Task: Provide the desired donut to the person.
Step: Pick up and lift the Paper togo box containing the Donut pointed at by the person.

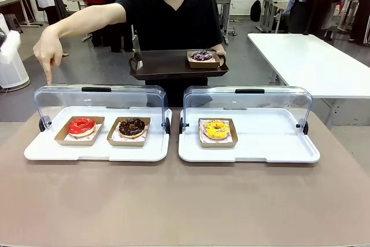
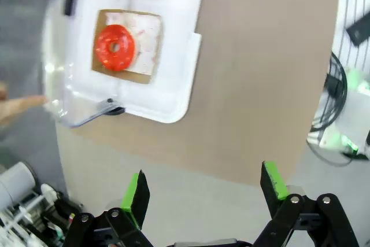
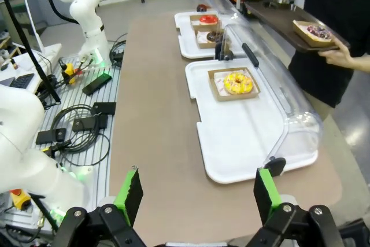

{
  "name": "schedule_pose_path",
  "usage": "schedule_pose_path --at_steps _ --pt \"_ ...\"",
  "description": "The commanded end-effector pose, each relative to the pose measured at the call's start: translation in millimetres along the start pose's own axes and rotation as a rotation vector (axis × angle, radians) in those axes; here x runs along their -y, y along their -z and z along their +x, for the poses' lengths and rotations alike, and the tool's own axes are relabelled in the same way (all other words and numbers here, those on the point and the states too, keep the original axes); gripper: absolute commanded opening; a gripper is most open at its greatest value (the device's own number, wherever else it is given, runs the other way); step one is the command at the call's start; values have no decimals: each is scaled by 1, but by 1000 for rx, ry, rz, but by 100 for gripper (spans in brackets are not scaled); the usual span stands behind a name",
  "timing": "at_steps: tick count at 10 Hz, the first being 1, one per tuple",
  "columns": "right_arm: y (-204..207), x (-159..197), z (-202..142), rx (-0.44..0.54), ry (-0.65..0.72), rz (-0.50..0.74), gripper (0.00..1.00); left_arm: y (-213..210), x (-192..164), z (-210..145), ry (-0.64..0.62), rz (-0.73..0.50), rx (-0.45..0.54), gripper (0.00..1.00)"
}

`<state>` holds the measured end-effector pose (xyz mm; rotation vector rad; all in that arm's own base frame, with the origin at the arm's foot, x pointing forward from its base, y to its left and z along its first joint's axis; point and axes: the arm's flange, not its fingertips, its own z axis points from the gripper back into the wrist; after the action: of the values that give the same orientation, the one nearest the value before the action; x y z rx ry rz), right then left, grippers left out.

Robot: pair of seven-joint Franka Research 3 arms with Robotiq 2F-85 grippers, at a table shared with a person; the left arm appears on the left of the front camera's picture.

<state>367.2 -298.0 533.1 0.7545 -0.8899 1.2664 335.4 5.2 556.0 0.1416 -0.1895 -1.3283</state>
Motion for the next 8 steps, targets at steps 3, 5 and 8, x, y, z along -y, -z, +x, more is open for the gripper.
schedule_pose_path --at_steps 3,5,8 --pt "-1 -2 -1 1 1 3 100 58 -2 14 199 -145 12 100" --pt "-1 -2 -1 1 1 3 100 87 -11 25 239 -185 12 100" --pt "-1 -2 -1 1 1 3 100 119 -22 27 254 -209 58 100"
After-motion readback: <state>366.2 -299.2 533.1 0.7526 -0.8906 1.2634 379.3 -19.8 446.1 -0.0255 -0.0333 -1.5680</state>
